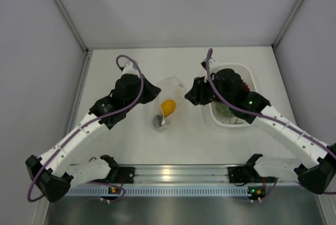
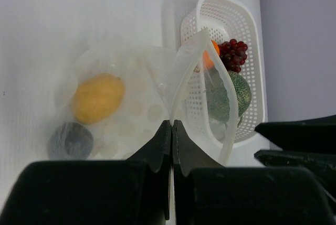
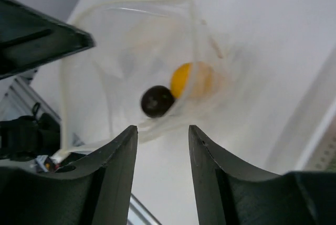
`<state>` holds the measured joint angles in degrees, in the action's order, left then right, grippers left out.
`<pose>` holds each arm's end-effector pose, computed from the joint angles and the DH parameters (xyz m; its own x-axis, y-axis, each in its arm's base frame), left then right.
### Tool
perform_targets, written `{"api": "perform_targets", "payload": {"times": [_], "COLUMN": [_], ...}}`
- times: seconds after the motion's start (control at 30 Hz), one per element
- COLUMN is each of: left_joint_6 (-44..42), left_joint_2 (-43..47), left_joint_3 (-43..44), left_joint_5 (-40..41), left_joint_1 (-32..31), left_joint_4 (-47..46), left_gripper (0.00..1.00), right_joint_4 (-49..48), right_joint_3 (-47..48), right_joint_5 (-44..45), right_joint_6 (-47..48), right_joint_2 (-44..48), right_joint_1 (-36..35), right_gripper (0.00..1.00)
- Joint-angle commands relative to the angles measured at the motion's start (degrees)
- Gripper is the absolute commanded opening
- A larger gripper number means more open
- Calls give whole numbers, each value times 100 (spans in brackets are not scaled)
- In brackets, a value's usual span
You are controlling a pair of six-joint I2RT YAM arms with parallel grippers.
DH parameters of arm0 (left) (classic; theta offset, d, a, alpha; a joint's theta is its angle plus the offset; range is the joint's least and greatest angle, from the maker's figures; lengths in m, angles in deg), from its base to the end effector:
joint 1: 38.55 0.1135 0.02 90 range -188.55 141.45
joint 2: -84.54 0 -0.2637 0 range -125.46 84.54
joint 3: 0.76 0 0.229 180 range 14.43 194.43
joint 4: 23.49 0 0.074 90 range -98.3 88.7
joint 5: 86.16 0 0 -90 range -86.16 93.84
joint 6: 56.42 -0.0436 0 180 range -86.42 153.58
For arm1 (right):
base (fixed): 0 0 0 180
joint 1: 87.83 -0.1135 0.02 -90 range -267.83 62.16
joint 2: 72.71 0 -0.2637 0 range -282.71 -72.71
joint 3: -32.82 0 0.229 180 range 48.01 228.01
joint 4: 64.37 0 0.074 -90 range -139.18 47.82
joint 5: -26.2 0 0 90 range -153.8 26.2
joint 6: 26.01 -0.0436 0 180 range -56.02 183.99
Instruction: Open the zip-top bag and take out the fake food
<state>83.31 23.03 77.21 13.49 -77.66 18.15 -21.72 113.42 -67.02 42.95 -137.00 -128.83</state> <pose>0.1751 -0.1329 0.3604 -0.5981 -0.4832 -0.6394 0.0740 0.7611 -0.6444 0.1725 0.1532 0.3633 -0.5613 -0.0130 -0.8275 -0.5266 0.7770 0.3450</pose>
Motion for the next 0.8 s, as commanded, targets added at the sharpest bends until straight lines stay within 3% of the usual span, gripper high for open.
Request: {"api": "perform_targets", "payload": {"times": [0.0,0.23,0.77], "left_joint_6": [247,502,959], "left_joint_2": [219,368,324], "left_joint_3": [-99,-284,-820], "left_joint_5": [107,326,283], "left_joint_1": [0,0,-9], "left_joint_4": [-501,-536,-993], "left_gripper": [0,0,0], "right_joint_4": [-1232,-998,-1515], "right_joint_3": [271,675,1132], "right_joint_5": [-189,1552,1764], "right_joint_6": [-899,-1385,-2167], "right_joint_2": [-241,-1076,-2886], "right_joint_1": [-663,-1376,-1420], "right_gripper": [43,39,37]}}
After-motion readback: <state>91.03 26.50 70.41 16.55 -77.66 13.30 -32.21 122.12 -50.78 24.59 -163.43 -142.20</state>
